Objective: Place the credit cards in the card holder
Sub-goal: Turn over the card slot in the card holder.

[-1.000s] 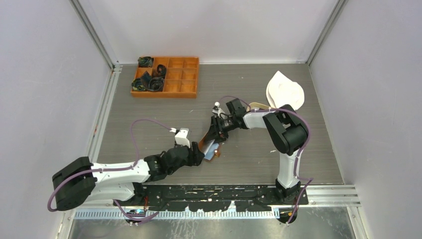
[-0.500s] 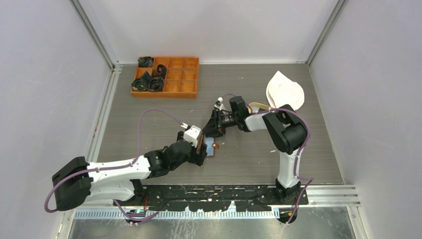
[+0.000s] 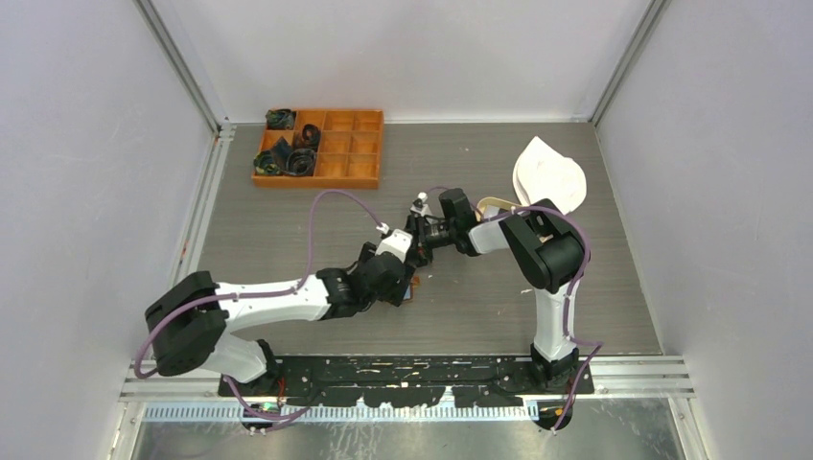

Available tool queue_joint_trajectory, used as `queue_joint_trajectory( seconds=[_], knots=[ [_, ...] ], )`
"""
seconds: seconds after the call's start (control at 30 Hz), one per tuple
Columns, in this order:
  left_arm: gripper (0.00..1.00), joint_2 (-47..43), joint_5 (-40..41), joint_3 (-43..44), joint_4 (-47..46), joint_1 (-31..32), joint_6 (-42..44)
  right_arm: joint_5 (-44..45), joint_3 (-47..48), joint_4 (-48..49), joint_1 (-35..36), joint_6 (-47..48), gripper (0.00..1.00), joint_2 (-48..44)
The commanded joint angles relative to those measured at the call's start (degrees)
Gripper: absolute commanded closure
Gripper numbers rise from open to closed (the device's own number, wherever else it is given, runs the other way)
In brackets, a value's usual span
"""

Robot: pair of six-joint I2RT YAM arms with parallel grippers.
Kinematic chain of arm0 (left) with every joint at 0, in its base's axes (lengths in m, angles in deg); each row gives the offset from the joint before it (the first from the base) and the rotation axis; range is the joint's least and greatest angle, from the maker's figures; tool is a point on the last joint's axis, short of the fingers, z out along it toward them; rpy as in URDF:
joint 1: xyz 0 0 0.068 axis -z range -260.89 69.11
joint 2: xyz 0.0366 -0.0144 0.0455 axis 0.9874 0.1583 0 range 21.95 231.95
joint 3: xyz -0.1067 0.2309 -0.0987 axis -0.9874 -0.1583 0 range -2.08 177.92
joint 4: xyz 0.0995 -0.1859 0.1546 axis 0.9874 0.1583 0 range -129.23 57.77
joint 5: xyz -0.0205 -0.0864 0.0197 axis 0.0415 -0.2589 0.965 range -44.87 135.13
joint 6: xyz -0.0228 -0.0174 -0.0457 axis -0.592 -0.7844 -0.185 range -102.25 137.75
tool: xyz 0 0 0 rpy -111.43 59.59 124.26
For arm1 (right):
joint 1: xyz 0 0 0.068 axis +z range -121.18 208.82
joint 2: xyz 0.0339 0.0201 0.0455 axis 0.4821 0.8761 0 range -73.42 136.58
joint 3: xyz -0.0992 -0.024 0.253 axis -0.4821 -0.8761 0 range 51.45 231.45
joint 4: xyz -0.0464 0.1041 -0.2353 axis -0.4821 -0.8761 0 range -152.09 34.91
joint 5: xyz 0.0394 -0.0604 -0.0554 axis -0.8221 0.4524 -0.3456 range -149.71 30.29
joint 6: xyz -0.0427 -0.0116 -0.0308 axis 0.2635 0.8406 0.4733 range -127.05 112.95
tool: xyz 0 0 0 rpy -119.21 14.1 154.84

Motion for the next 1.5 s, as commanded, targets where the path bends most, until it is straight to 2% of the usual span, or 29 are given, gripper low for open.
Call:
queue_joint_trajectory(
  seconds=[0.0,0.17,0.2,0.33,0.4,0.43,0.53,0.6,0.63,0.67,0.73,0.77,0.87,0.97,1.07,1.23,1.47],
  knots=[
    [0.29,2.9,2.5,4.8,4.7,-0.4,-2.1,-1.7,1.3,3.5,0.4,-1.1,0.58,-0.6],
    [0.37,4.3,2.0,6.5,6.0,-0.6,-2.2,-2.4,1.3,5.2,1.0,-2.6,0.58,-0.3],
    [0.44,4.1,1.5,6.5,5.8,-0.6,-2.2,-2.6,1.3,5.8,1.2,-3.0,0.58,-0.3],
    [0.83,2.9,0.1,5.8,5.5,-1.1,-3.4,-3.1,1.2,7.3,1.4,-3.9,0.58,-0.5],
    [0.97,2.0,-0.8,5.0,5.3,-1.4,-4.3,-3.3,1.3,7.5,1.4,-3.8,0.58,-0.9],
    [1.00,1.5,-1.0,4.4,5.0,-1.6,-4.6,-3.6,1.4,7.8,1.4,-3.7,0.58,-1.1],
    [1.00,-1.4,-2.7,0.7,2.4,-3.0,-7.6,-4.5,1.8,7.5,0.6,-0.7,0.57,-3.4],
    [1.00,-5.6,-6.1,-3.9,-2.7,-4.7,-10.1,-4.9,2.3,4.3,-0.5,5.6,0.57,-6.4],
    [1.00,-7.9,-8.1,-6.6,-6.6,-5.7,-11.0,-4.5,3.4,-2.5,-1.3,11.8,0.56,-8.6],
    [1.00,-10.2,-10.2,-9.8,-10.8,-6.9,-12.2,-3.4,5.0,-12.5,-2.0,22.0,0.56,-10.8],
    [1.00,-14.1,-13.0,-15.6,-18.7,-8.8,-15.8,2.8,10.7,-38.7,-2.1,47.0,0.55,-15.9],
    [1.00,-15.5,-13.6,-17.8,-22.0,-9.2,-16.7,6.0,11.9,-45.0,-1.8,54.7,0.55,-18.2],
    [1.00,-17.3,-13.5,-21.2,-27.5,-9.5,-19.4,11.5,9.7,-47.7,-1.5,64.7,0.58,-24.5],
    [1.00,-16.2,-12.3,-23.9,-35.3,-9.6,-23.4,15.2,4.1,-45.8,1.2,72.9,0.72,-29.3],
    [1.00,-13.2,-11.7,-24.2,-40.0,-9.6,-25.9,22.2,2.5,-47.6,6.0,81.7,0.79,-30.4],
    [1.00,-6.2,-11.6,-25.2,-50.8,-9.6,-29.4,32.0,2.5,-47.8,9.0,84.6,0.85,-27.1],
    [1.00,11.4,-13.8,-27.2,-79.6,-9.6,-33.1,38.8,3.7,-47.5,11.3,84.1,0.84,-21.4]
  ],
)
